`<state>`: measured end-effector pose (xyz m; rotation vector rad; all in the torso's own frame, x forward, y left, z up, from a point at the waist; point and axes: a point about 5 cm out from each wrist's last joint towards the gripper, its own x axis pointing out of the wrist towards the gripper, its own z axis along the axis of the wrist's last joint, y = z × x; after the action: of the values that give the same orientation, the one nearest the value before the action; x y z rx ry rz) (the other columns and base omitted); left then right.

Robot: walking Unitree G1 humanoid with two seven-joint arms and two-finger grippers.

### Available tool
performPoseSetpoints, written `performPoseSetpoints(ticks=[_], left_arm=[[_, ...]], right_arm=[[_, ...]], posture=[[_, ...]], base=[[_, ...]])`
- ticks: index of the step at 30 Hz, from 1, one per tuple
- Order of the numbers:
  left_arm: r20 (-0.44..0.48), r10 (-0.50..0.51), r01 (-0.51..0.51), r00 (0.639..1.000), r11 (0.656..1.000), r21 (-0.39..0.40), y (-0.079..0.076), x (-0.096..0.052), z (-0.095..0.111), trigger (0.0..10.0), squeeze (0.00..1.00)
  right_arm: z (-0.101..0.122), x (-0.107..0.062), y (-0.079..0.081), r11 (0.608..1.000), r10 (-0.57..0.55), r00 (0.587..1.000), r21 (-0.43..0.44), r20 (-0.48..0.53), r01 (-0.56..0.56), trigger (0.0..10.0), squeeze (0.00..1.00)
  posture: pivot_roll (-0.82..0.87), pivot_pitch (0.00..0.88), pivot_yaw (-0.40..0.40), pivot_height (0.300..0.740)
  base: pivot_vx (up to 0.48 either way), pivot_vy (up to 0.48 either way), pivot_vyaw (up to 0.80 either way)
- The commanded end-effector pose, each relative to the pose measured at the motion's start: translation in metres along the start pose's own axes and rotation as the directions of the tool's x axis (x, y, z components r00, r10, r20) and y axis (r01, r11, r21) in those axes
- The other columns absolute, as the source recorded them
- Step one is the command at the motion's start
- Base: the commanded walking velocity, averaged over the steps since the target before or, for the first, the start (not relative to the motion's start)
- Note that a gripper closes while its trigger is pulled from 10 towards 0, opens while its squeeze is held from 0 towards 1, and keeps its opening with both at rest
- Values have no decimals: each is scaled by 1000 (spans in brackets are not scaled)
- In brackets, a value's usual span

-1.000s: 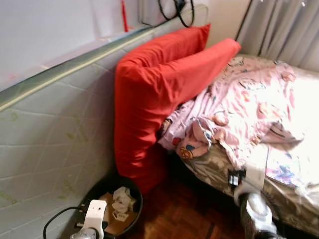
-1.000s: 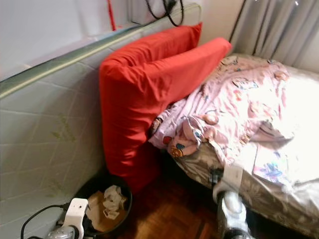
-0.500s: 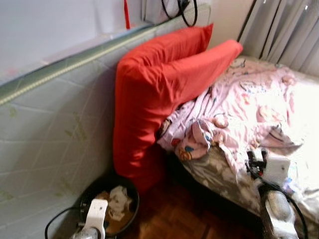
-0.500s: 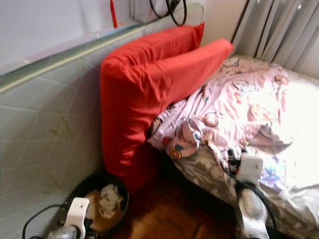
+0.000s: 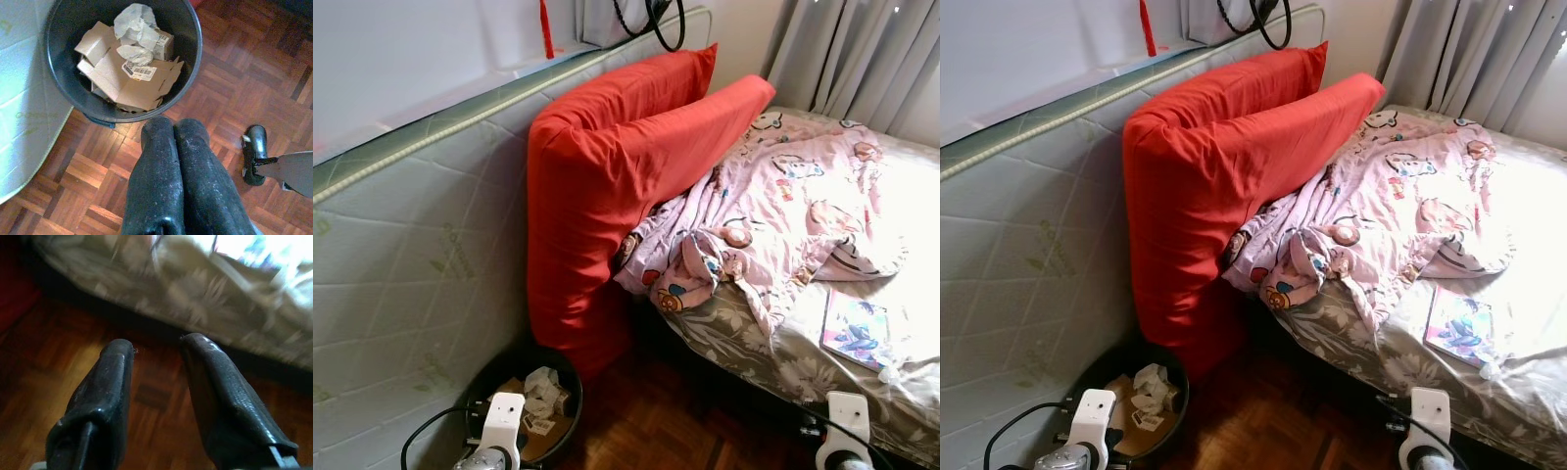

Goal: Clean up the room

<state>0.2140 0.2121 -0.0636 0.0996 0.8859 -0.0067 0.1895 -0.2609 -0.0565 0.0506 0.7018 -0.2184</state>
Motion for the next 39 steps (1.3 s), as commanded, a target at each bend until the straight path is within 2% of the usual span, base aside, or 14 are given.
performPoseSetpoints(ticks=[1, 3, 7, 9, 14, 19, 22, 39], left_arm=[[-14, -4, 4, 1000, 1000, 4, 2, 0, -2, 10000, 0], [-15, 0, 0, 1000, 1000, 6, 2, 0, -2, 10000, 0], [-15, 3, -3, 1000, 1000, 4, 2, 0, -2, 10000, 0], [-16, 3, -3, 1000, 1000, 5, 2, 0, -1, 10000, 0], [-18, 4, -4, 1000, 1000, 0, 2, 0, -1, 10000, 0], [-22, 1, -1, 1000, 1000, 9, 2, 0, -1, 10000, 0], [-19, 0, 1, 1000, 1000, 17, 2, 0, -1, 10000, 0], [-20, -1, 2, 1000, 1000, 17, 2, 0, -1, 10000, 0]], right_arm=[[-20, -2, 5, 991, 5, 991, 131, -133, 13, 10000, 0], [-30, -5, 9, 997, 15, 982, 82, -186, 0, 10000, 0], [-44, -9, 17, 996, 46, 968, 80, -246, -27, 10000, 0], [-45, -10, 18, 996, 49, 965, 84, -257, -28, 10000, 0], [-47, -10, 22, 997, 74, 954, 22, -292, -71, 10000, 0], [-48, -11, 25, 997, 57, 965, 72, -255, -40, 10000, 0], [-47, -10, 27, 996, 68, 964, 67, -258, -52, 10000, 0], [-46, -10, 28, 997, 77, 969, 47, -233, -67, 10000, 0]], posture=[[62, 0, -38, 740], [82, 0, -40, 740], [76, 3, -37, 740], [79, 2, -39, 740], [80, 5, -40, 740], [77, 3, -39, 740], [77, 3, -39, 740], [81, 0, -38, 740]], base=[[0, 0, 0], [0, 0, 0], [0, 0, 0], [0, 0, 0], [0, 0, 0], [0, 0, 0], [0, 0, 0], [0, -316, 0]])
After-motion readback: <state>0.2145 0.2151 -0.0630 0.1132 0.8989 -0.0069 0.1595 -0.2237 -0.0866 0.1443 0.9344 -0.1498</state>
